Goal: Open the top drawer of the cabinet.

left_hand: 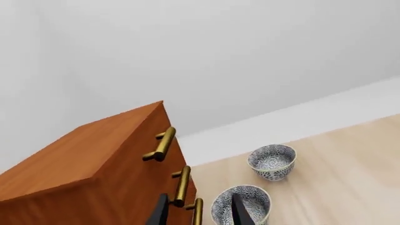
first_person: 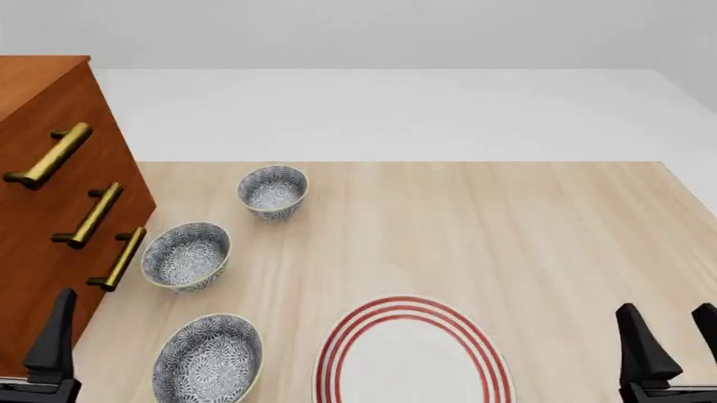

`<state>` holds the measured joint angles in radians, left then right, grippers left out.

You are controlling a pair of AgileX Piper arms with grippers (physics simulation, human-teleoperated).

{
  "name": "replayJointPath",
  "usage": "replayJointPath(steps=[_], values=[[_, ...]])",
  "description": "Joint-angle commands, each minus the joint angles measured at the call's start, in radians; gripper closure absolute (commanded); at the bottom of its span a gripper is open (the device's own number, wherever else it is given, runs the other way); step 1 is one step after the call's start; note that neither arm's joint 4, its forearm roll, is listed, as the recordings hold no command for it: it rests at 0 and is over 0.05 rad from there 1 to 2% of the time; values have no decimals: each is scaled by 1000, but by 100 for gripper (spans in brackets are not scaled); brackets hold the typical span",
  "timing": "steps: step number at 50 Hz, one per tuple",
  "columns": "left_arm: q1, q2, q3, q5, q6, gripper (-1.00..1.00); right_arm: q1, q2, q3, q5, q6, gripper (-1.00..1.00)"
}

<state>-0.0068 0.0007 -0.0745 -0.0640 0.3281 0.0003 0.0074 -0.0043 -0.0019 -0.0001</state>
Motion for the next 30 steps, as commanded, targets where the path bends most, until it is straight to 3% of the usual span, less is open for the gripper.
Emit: replayJointPath(steps=[1,9,12,14,16,30], values=[[-6,0,-20,1,119,-100,0,0,0,0,0,-100],[-3,0,-5,-29,216,-100,0,0,0,0,0,-100],[-1,0,-8,-34,232,-100,0,0,0,0,0,-100],[18,0,-39,17,200,-100,0,0,0,0,0,-100],[-1,0,-12,-16,266,-100,0,0,0,0,0,-100],[0,1,-12,-37,388,-100,0,0,0,0,0,-100]])
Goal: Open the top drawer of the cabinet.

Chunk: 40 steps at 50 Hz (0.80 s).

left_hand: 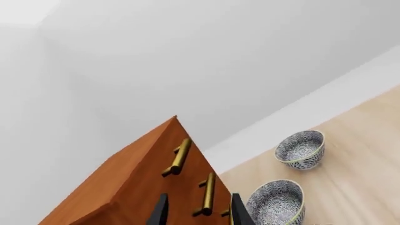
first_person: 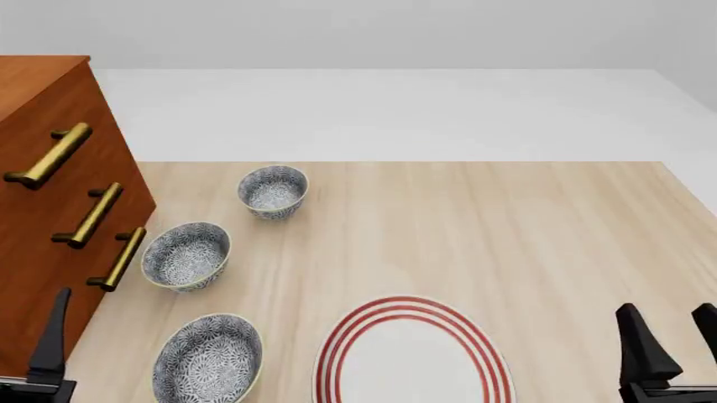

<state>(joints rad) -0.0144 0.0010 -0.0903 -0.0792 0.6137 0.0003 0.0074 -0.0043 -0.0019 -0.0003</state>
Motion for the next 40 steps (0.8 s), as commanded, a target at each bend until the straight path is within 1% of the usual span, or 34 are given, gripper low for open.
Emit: replayJointPath(steps=[1,2,3,5,6,8,9,11,13,15,20,22,23,28,30,33,35,37,40], values=[[16,0,-11,-1,82,-100,0,0,0,0,0,-100],[23,2,-12,-3,93,-100,0,0,0,0,0,-100],[14,1,4,-23,132,-100,0,0,0,0,0,-100],[19,2,-21,5,113,-100,0,0,0,0,0,-100],[16,3,-9,-10,144,-100,0,0,0,0,0,-100],[14,3,5,-33,177,-100,0,0,0,0,0,-100],[11,3,8,-38,183,-100,0,0,0,0,0,-100],[15,4,-1,-27,174,-100,0,0,0,0,0,-100],[11,4,8,-40,197,-100,0,0,0,0,0,-100],[15,2,-1,-29,196,-100,0,0,0,0,0,-100],[4,14,9,-53,237,-100,0,0,0,0,0,-100],[4,22,20,-80,257,-100,0,0,0,0,0,-100],[7,30,15,-80,253,-100,0,0,0,0,0,-100],[-4,49,25,-109,279,-100,0,0,0,0,0,-100],[-15,70,40,-141,304,-100,0,0,0,0,0,-100],[-8,101,44,-194,335,-100,0,0,0,0,0,-100],[-5,116,34,-203,333,-100,0,0,0,0,0,-100],[-6,143,43,-241,356,-100,0,0,0,0,0,-100],[-6,164,50,-268,367,-100,0,0,0,0,0,-100]])
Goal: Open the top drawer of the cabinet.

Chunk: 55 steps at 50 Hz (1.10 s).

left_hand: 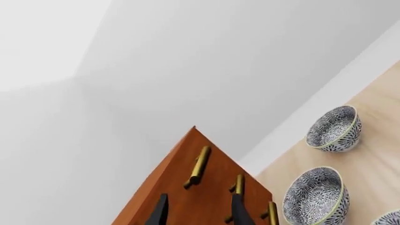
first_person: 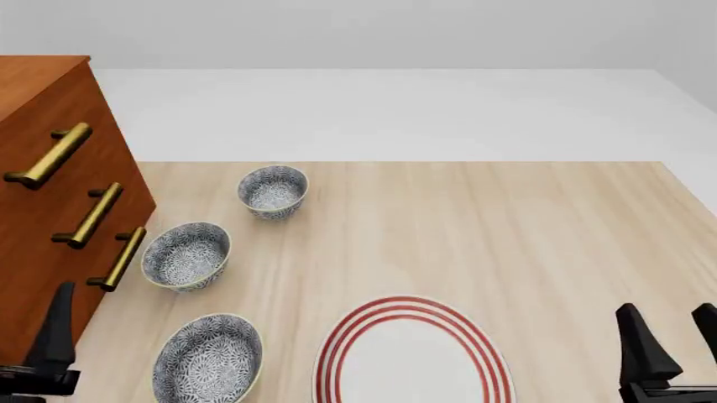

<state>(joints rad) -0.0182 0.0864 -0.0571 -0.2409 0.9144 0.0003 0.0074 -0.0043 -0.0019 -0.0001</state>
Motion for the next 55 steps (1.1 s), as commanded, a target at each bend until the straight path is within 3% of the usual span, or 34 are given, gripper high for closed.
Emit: replayJointPath(steps=[1,9,41,47,55], values=[[-2,82,17,-109,65,-100,0,0,0,0,0,-100],[21,173,28,-245,119,-100,0,0,0,0,0,-100],[50,414,36,-473,231,-100,0,0,0,0,0,-100],[58,517,54,-573,274,-100,0,0,0,0,0,-100],[69,541,40,-587,286,-100,0,0,0,0,0,-100]])
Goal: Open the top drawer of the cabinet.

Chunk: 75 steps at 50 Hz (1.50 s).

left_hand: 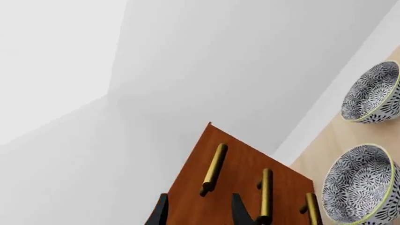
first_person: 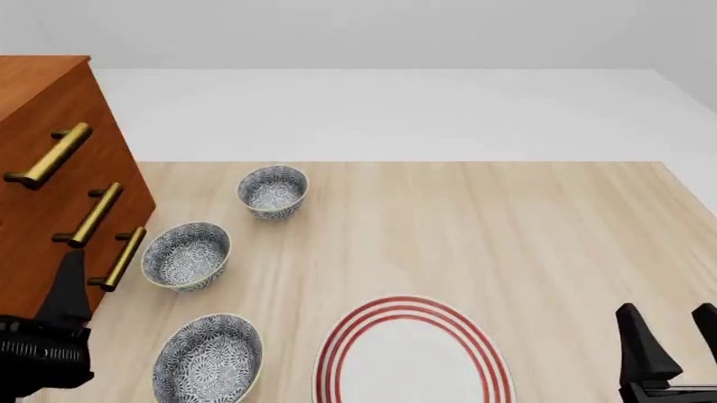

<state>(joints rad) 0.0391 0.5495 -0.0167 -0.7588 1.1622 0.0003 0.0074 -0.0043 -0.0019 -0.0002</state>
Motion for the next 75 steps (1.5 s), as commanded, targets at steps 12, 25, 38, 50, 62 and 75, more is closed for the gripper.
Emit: replayJointPath(steps=[12,25,38,50,62,75], values=[[32,163,-12,-126,62,-100,0,0,0,0,0,-100],[45,221,-32,-165,115,-100,0,0,0,0,0,-100],[41,311,-45,-216,169,-100,0,0,0,0,0,-100],[55,396,-60,-272,191,-100,0,0,0,0,0,-100],[70,453,-76,-305,214,-100,0,0,0,0,0,-100],[75,468,-106,-299,224,-100,0,0,0,0,0,-100]])
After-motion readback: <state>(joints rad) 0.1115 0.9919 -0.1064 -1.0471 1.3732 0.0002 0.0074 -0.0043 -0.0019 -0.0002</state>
